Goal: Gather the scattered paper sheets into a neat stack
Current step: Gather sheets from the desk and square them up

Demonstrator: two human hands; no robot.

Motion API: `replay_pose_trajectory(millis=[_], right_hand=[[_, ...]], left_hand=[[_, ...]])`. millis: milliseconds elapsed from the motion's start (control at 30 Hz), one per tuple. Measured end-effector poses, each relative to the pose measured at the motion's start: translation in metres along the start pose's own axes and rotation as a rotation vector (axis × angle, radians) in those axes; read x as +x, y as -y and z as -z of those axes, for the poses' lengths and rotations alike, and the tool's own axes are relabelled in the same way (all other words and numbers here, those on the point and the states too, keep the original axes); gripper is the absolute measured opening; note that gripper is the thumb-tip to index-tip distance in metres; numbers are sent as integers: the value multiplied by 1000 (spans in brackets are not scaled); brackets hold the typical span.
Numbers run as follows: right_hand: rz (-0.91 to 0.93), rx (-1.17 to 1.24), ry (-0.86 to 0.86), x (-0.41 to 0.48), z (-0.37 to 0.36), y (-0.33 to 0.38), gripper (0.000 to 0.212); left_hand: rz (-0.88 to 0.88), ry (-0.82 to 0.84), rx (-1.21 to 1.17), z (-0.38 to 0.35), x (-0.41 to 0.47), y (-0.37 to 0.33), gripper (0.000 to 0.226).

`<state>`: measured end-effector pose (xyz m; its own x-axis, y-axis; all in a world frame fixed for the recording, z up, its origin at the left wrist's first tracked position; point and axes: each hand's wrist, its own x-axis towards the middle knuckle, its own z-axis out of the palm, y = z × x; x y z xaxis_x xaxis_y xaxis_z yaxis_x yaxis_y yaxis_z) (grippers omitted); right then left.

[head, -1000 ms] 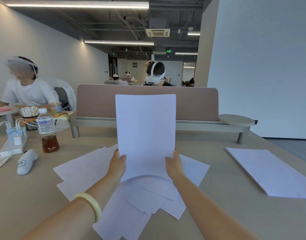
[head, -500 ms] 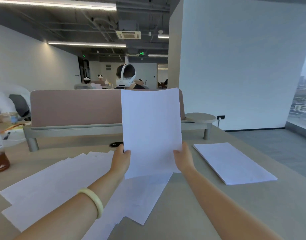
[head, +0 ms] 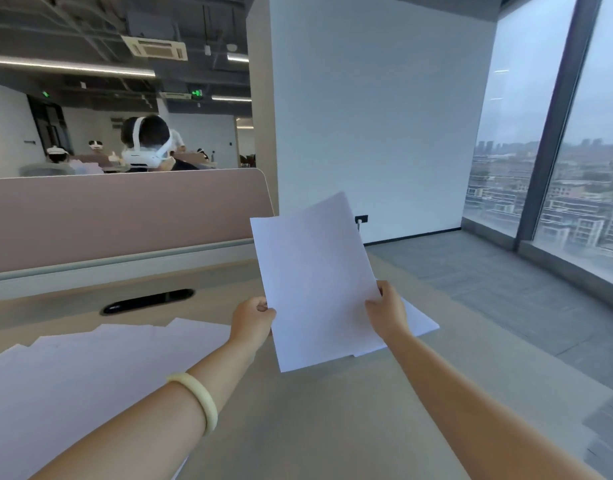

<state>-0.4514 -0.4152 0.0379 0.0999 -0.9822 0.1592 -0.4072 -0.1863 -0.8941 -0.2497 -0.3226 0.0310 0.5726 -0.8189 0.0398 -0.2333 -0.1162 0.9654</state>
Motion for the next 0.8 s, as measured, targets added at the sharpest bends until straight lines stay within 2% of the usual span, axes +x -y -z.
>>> replay_pose_trajectory(millis=[233,467,800], right_hand=[[-64,-113,-75,39,41,-38,44],[-92,-214,-39,84,54,-75,50],[-128,-320,0,133,37,-101,54]], left_hand=[[57,146,-78,-66,17,-5,26],[161,208,-137,-108,35,-3,28],[235,211,-120,-126,68,11,33]])
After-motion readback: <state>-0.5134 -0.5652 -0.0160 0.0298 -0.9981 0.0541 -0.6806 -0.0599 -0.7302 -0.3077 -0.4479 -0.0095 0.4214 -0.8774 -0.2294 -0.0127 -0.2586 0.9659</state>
